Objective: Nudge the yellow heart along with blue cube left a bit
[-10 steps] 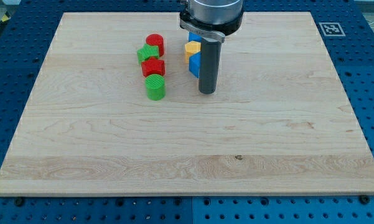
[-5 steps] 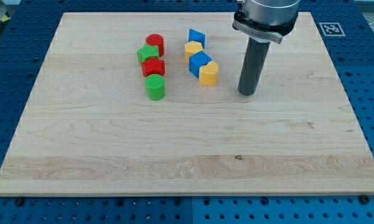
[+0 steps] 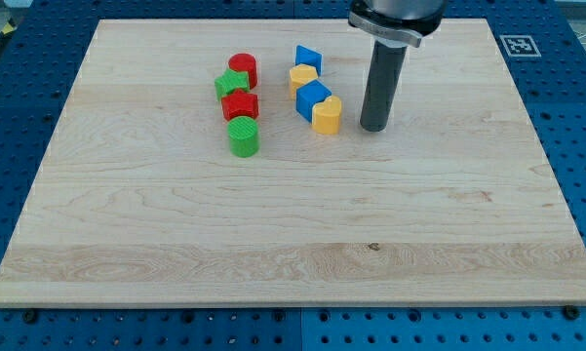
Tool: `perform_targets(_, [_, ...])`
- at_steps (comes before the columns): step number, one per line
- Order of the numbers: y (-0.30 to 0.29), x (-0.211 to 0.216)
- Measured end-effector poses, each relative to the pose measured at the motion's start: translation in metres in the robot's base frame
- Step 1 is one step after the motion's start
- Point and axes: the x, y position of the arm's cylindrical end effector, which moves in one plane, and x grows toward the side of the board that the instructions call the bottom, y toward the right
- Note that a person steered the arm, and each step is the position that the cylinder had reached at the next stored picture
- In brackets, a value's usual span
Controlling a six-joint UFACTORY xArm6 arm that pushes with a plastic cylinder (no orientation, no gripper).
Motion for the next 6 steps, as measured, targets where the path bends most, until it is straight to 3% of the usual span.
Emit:
perform_targets(4, [-0.036, 0.000])
perform_targets(6, [-0.024, 0.000])
